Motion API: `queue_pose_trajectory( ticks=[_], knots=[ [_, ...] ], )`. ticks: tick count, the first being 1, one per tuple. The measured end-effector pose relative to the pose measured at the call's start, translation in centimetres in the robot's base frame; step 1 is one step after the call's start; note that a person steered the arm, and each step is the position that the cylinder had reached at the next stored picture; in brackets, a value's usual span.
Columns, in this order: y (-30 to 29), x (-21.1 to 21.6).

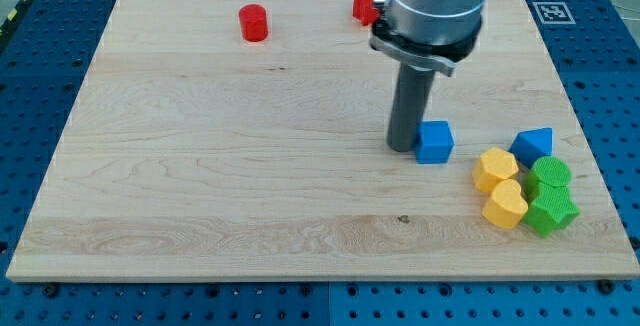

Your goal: Move the cube to the top left of the hexagon

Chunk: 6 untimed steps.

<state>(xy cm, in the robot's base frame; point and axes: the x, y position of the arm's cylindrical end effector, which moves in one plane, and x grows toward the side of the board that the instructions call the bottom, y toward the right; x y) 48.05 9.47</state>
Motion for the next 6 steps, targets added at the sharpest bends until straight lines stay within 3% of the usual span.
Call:
queue_pose_trajectory(
  ticks=[6],
  knots=[
    [4.8, 0.0]
  ],
)
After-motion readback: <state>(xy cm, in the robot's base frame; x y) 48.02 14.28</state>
